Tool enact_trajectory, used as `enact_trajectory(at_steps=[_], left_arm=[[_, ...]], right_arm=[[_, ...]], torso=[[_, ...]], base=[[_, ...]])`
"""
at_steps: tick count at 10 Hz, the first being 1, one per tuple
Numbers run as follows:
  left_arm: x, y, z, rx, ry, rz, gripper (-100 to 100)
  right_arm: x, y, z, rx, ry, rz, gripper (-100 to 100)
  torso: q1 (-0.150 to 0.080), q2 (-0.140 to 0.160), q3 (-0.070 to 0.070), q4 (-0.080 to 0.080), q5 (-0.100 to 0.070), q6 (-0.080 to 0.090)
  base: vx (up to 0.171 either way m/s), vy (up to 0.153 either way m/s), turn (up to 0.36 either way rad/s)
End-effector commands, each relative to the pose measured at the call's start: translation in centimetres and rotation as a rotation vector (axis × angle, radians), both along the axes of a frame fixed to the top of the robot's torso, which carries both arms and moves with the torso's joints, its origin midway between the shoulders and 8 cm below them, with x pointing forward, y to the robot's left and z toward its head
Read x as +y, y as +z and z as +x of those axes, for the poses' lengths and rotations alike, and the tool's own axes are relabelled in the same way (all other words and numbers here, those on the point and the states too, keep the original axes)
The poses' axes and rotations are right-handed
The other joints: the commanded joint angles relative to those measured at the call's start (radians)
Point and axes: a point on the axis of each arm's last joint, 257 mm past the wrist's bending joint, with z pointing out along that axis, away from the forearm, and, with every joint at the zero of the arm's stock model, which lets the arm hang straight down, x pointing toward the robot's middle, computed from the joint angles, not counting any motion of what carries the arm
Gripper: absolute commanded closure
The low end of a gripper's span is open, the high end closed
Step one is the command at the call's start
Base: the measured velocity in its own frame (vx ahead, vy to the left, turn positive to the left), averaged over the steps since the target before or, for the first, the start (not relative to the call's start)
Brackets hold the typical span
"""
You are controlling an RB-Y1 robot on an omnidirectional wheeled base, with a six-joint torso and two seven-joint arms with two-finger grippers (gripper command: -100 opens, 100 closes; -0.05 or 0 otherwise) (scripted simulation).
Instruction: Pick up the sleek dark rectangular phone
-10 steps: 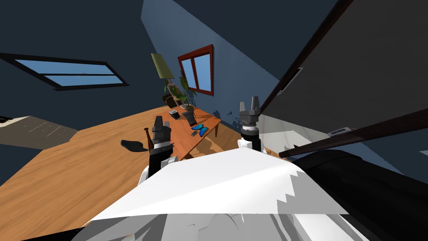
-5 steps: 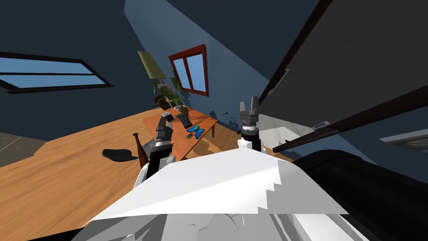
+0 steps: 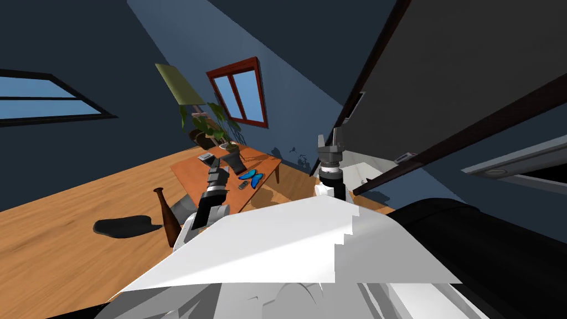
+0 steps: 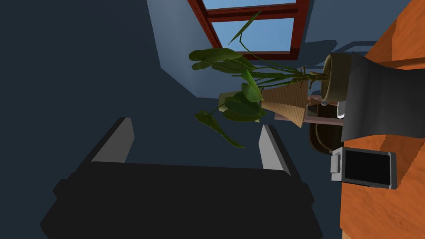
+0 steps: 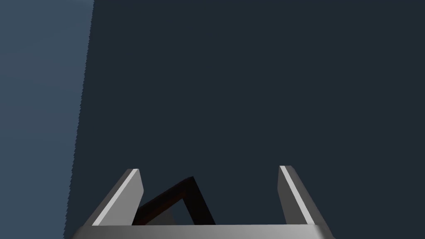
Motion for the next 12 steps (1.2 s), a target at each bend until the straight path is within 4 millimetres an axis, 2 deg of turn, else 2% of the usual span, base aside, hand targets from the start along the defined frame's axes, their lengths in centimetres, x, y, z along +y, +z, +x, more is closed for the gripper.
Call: enact_trajectory(at_steps=[1, 3, 4, 5, 6, 7, 8, 10, 11, 12], left_arm=[[0.4, -0.8, 0.5, 0.032, 0.003, -0.027, -100], [2.6, -3.4, 1.6, 0.105, 0.016, -0.109, -100], [2.7, -3.8, 1.7, 0.121, 0.021, -0.111, -100], [3.9, -5.3, 2.1, 0.162, 0.033, -0.158, -100], [4.0, -5.5, 2.2, 0.168, 0.035, -0.159, -100], [5.3, -7.1, 2.6, 0.21, 0.05, -0.209, -100], [5.3, -7.3, 2.6, 0.217, 0.053, -0.21, -100], [7.9, -10.3, 3.1, 0.297, 0.091, -0.309, -100], [8.1, -11.2, 3.0, 0.32, 0.099, -0.322, -100], [9.5, -12.9, 3.0, 0.36, 0.124, -0.38, -100]], right_arm=[[0.0, 0.0, 0.0, 0.0, 0.0, 0.0, 0], [0.0, 0.0, 0.0, 0.0, 0.0, 0.0, 0], [0.0, 0.0, 0.0, 0.0, 0.0, 0.0, 0], [0.0, 0.0, 0.0, 0.0, 0.0, 0.0, 0], [0.0, 0.0, 0.0, 0.0, 0.0, 0.0, 0], [0.0, 0.0, 0.0, 0.0, 0.0, 0.0, 0], [0.0, 0.0, 0.0, 0.0, 0.0, 0.0, 0], [0.0, 0.0, 0.0, 0.0, 0.0, 0.0, 0], [0.0, 0.0, 0.0, 0.0, 0.0, 0.0, 0], [0.0, 0.0, 0.0, 0.0, 0.0, 0.0, 0]], torso=[[0.0, 0.0, 0.0, 0.0, 0.0, 0.0], [0.001, 0.0, 0.0, 0.0, 0.0, 0.0], [0.0, 0.0, 0.0, 0.0, 0.0, 0.0], [0.0, 0.001, 0.0, 0.0, 0.0, -0.001], [0.001, 0.0, 0.0, 0.0, 0.0, -0.001], [0.001, 0.001, 0.0, 0.0, 0.0, -0.001], [0.001, 0.001, 0.001, 0.0, 0.0, 0.0], [0.001, 0.001, 0.001, 0.0, 0.0, -0.001], [0.001, 0.0, 0.0, 0.0, 0.0, 0.0], [0.002, 0.001, 0.0, 0.0, 0.0, -0.001]], base=[[0.041, -0.038, -0.102], [0.048, -0.05, -0.254], [0.04, -0.039, -0.081], [0.049, -0.03, -0.098], [0.036, -0.022, -0.116], [0.036, -0.035, -0.231], [0.032, -0.024, -0.089], [0.052, -0.034, -0.235], [0.042, -0.017, -0.098], [0.043, -0.021, -0.143]])
